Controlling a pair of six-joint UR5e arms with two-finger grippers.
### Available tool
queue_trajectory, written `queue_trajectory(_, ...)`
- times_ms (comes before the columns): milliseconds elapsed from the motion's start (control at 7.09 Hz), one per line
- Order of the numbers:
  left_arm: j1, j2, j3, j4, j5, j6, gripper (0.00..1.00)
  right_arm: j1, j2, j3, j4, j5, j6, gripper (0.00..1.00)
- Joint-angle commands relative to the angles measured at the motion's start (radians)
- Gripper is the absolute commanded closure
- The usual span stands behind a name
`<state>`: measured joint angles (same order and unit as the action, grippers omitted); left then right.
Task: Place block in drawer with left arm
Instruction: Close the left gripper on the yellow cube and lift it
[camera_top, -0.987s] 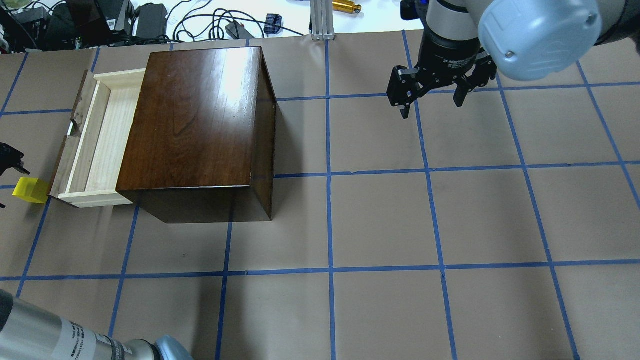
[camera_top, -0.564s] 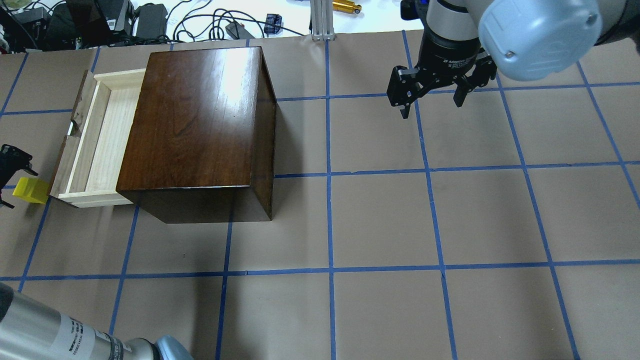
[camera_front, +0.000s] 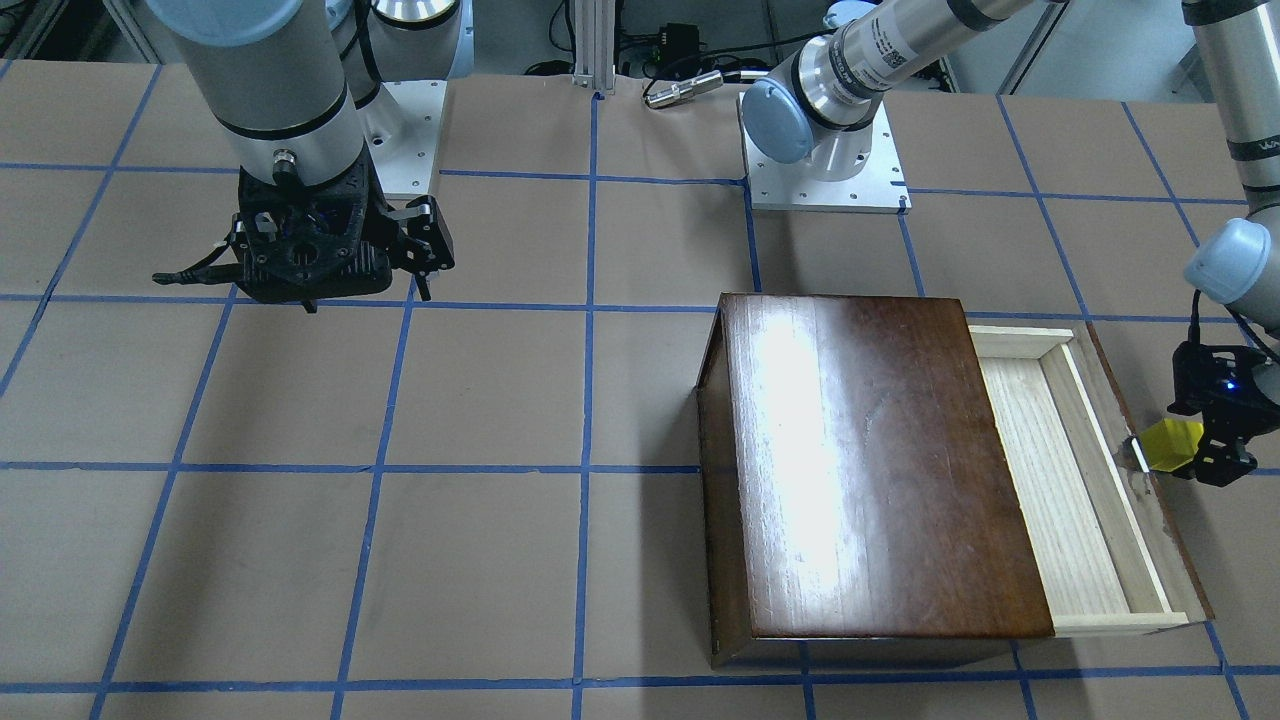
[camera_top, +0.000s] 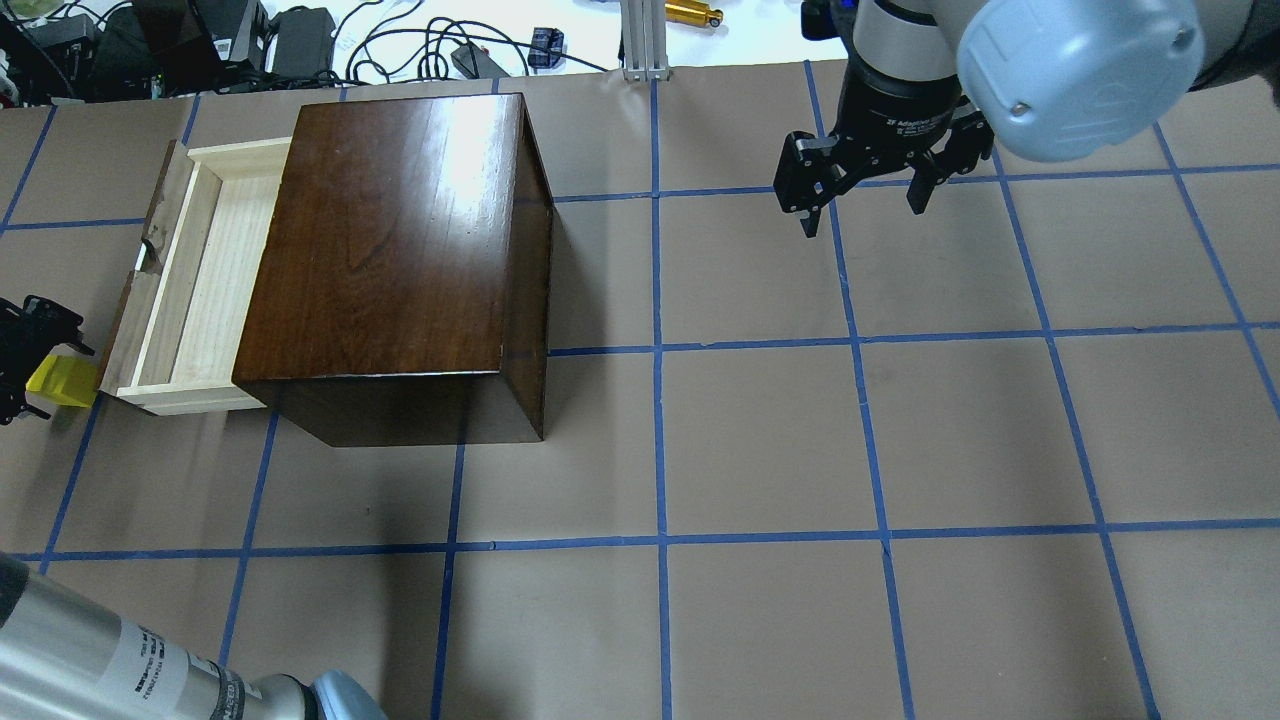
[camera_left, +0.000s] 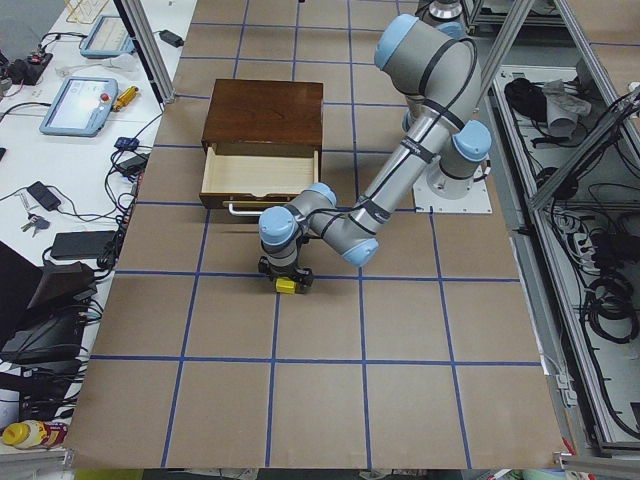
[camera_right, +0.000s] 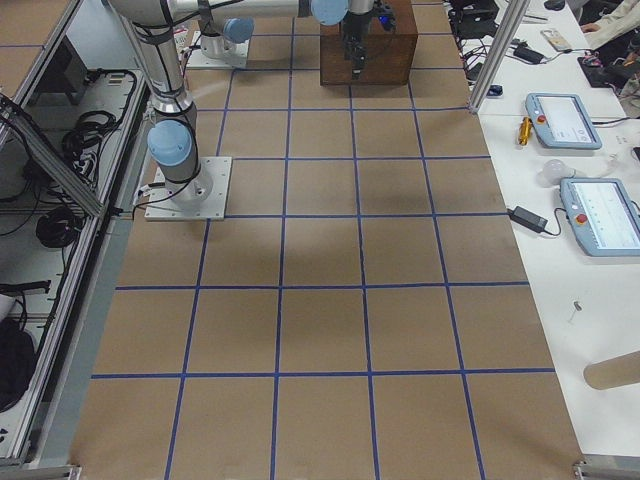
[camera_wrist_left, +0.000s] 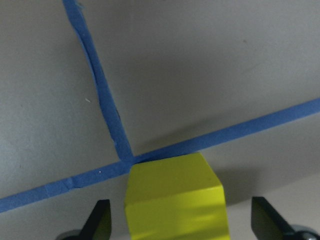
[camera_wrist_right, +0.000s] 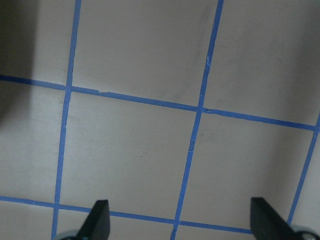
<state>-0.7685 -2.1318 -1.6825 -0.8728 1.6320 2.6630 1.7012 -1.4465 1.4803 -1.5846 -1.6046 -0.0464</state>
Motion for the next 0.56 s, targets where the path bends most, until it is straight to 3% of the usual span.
queue_trajectory(0, 0.002, 0.004, 0.001, 0.003, -0.03, -0.002, 0.85, 0.0, 0.0, 0.0, 0.0, 0.0, 0.0, 0.0)
queue_trajectory(141, 0.0, 0.004, 0.001, 0.003, -0.032, -0.002, 0.94, 0.0, 0.0, 0.0, 0.0, 0.0, 0.0, 0.0)
queue_trajectory(423, -0.008, 0.039, 0.013, 0.0, -0.034, -0.014, 1.0, 0.0, 0.0, 0.0, 0.0, 0.0, 0.0, 0.0)
